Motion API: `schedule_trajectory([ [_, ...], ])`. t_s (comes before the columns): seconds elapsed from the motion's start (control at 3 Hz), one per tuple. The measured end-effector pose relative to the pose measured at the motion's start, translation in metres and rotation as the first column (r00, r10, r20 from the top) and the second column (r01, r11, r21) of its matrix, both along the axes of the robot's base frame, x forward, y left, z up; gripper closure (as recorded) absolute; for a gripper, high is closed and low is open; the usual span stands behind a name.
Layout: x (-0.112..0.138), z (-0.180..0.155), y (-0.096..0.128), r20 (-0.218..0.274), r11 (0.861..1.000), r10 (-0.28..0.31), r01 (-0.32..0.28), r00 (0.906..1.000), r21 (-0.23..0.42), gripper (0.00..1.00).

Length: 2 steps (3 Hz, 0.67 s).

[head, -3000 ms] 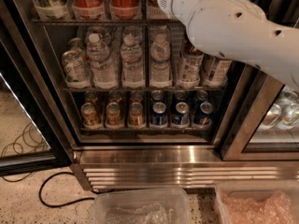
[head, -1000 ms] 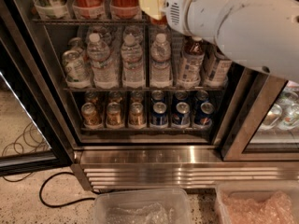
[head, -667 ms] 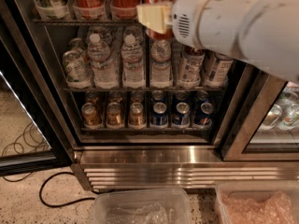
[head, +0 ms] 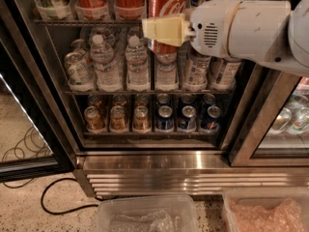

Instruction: Pick coke can from top shelf of fridge

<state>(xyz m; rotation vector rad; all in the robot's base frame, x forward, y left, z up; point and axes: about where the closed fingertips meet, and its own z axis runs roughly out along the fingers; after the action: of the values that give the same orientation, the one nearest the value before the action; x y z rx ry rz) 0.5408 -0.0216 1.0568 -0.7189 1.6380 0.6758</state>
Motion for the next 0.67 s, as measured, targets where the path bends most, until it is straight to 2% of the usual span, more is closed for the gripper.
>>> schedule_trajectory([
  [0.33,0.007,-0.0094,0.0058,-0.034,0.997,0.071,-0.071,0.9969,0.016,1.0],
  [0.67,0.011,-0.0152,0.008,-0.056,0.993,0.117,-0.116,0.9915,0.027,1.0],
])
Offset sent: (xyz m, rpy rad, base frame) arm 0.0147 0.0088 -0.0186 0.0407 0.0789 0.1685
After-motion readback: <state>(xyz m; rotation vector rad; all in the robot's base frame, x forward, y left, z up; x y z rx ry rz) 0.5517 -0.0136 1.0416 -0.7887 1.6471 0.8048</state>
